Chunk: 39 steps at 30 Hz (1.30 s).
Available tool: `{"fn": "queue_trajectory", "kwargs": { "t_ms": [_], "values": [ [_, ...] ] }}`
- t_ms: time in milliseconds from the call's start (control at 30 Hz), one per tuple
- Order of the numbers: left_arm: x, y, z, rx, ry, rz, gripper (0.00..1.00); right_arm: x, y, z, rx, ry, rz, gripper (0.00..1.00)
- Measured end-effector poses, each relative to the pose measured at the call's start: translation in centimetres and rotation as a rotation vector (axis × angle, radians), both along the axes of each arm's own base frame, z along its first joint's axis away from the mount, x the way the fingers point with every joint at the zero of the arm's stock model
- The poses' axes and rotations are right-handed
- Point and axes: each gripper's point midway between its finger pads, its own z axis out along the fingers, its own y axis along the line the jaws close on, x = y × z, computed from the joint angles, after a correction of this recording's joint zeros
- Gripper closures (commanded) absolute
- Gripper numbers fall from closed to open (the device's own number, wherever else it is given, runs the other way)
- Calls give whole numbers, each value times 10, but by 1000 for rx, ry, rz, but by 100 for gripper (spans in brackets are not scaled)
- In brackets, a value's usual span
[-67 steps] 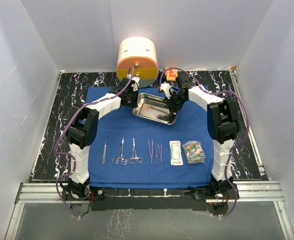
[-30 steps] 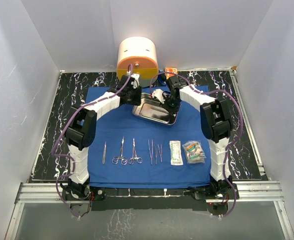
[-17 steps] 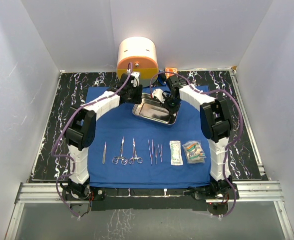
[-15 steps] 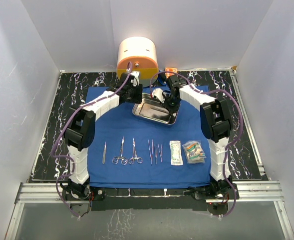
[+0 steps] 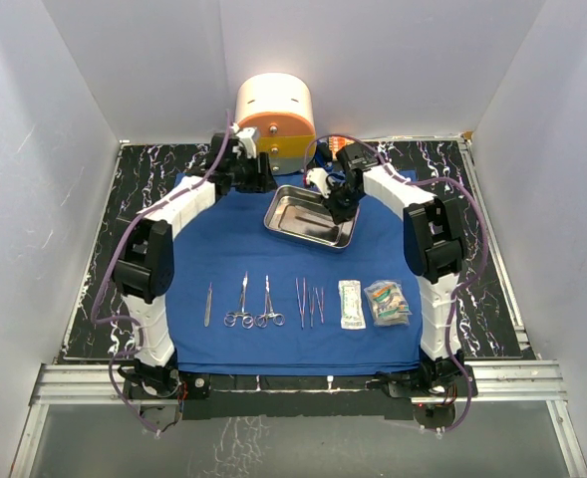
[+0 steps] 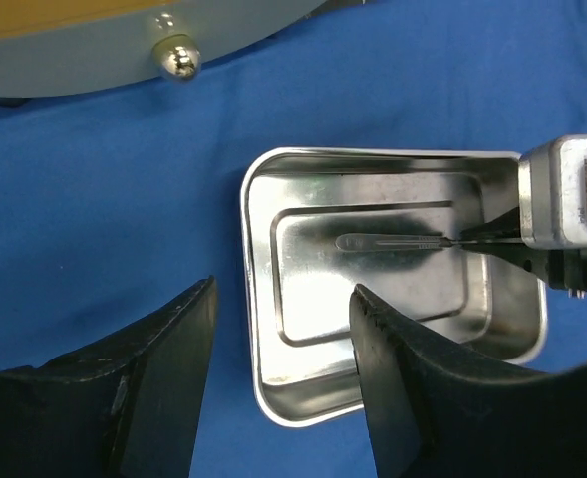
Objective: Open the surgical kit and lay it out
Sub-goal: Pick up the medical item from the container, then place the medical item in the surgical kit.
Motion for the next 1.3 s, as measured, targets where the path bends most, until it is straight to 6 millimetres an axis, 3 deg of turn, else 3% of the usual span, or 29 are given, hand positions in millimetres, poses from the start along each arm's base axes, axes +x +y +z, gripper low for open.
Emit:
{"fn": "queue_trajectory", "kwargs": {
  "t_ms": [133, 300, 433, 533, 733, 800, 933, 1033, 1167, 1300],
  "values": [
    [1, 13, 16, -100, 3, -30, 47, -1, 6, 9, 39, 2, -8, 100],
    [-6, 31, 49, -195, -55, -139, 48, -4, 22, 37, 81, -45, 22, 100],
    [-35, 56, 78, -232, -124, -283, 47, -8, 51, 69, 111, -114, 89, 100],
    [-62, 80, 94, -154, -211, -445, 47, -21, 77, 87, 123, -152, 166, 100],
    [-106, 110, 113, -75, -312, -603, 48, -59, 126, 98, 116, -180, 336, 100],
    [-110, 136, 122, -96, -324, -555, 49, -72, 140, 99, 107, -186, 394, 100],
    [-105, 210, 136, -176, -346, -326, 50, -99, 171, 105, 82, -227, 551, 100],
    [-109, 260, 134, -255, -339, -112, 50, -112, 197, 109, 67, -267, 658, 100],
    [-109, 290, 134, -338, -309, 50, 50, -125, 241, 101, 53, -323, 814, 100],
    [-103, 303, 145, -335, -303, 125, 50, -146, 269, 75, 8, -336, 967, 100]
  ]
}}
